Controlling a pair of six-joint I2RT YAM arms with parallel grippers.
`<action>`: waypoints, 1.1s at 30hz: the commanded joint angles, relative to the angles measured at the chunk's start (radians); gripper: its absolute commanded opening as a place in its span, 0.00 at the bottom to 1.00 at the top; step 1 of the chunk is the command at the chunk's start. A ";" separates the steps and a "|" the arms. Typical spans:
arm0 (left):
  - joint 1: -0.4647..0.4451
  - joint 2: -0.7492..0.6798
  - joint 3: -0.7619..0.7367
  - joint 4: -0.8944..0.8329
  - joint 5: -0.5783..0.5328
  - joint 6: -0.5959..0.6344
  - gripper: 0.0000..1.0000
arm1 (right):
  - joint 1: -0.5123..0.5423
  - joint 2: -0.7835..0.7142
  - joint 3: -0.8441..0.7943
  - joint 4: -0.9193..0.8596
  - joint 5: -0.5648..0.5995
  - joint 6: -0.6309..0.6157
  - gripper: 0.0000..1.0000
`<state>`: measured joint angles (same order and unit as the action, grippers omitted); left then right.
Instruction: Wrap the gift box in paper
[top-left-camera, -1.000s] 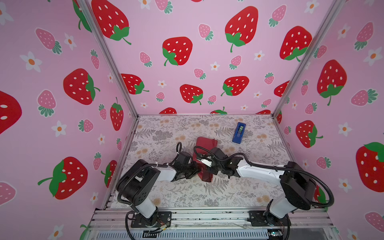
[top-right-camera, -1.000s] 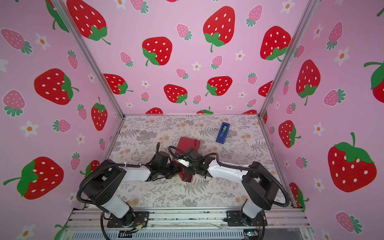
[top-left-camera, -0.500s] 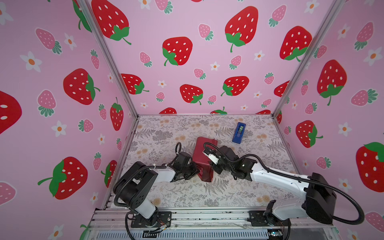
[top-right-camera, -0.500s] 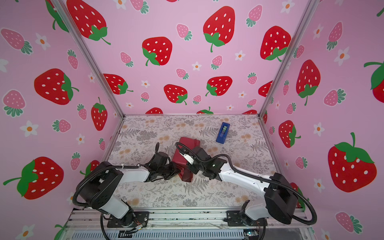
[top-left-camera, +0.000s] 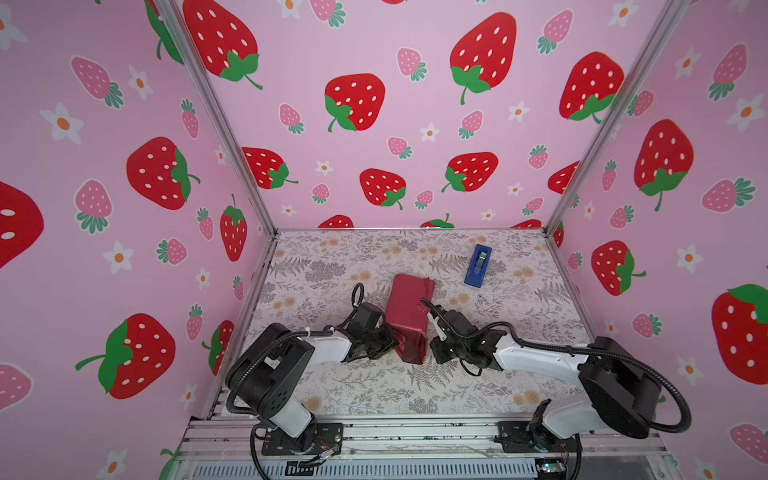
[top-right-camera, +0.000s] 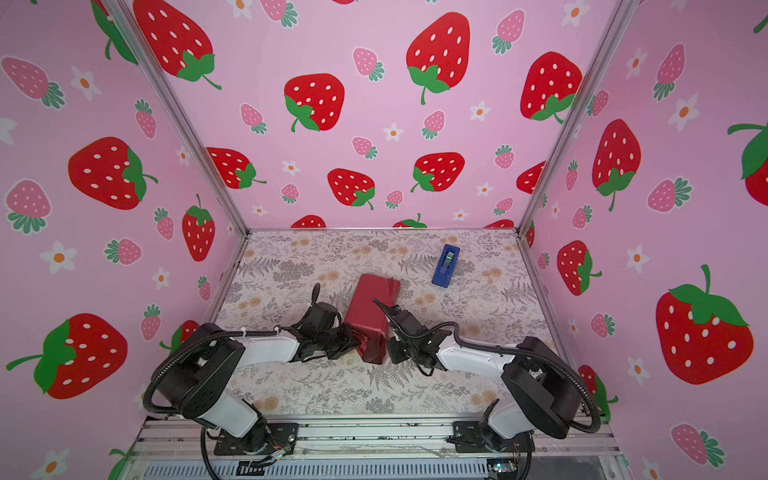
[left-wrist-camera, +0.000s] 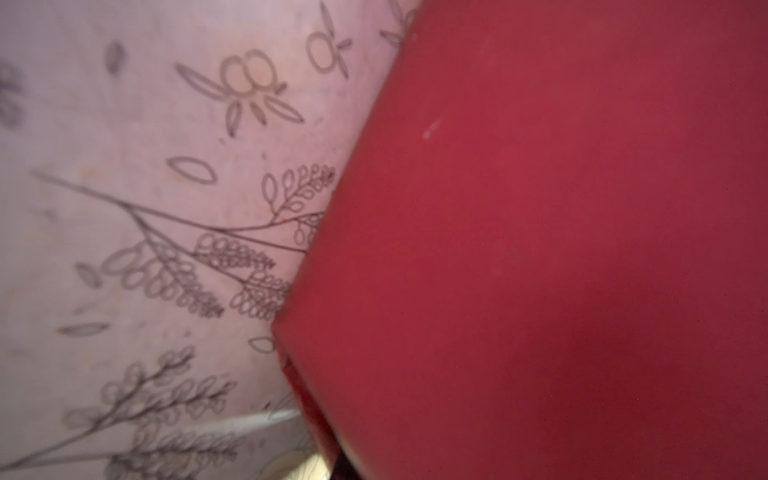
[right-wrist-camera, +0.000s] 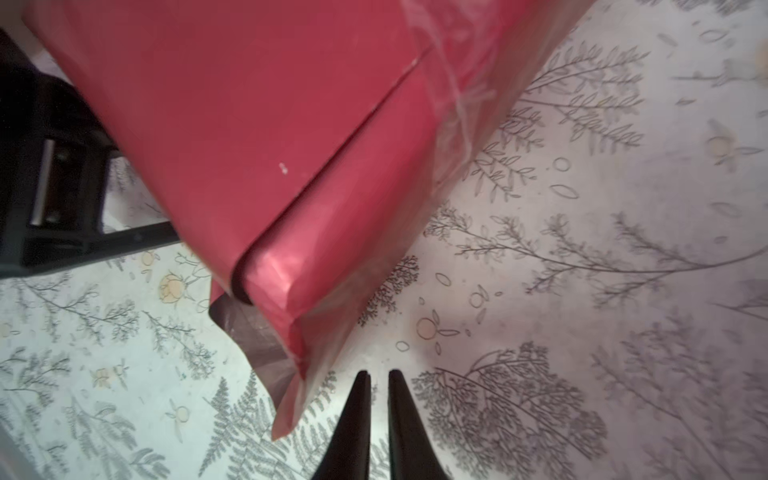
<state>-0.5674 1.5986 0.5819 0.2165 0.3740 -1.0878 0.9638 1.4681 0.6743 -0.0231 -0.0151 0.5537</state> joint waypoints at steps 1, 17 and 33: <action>-0.001 0.021 0.025 -0.040 -0.012 0.010 0.08 | 0.003 0.030 -0.001 0.143 -0.110 0.093 0.10; -0.001 0.049 0.024 -0.055 -0.024 0.024 0.07 | 0.019 0.149 0.071 0.222 -0.053 0.131 0.07; -0.002 0.063 0.021 -0.075 -0.019 0.034 0.07 | 0.019 0.268 0.129 0.287 -0.059 0.128 0.06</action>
<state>-0.5674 1.6253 0.5991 0.2272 0.3782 -1.0672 0.9779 1.7180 0.7761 0.2283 -0.0834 0.6617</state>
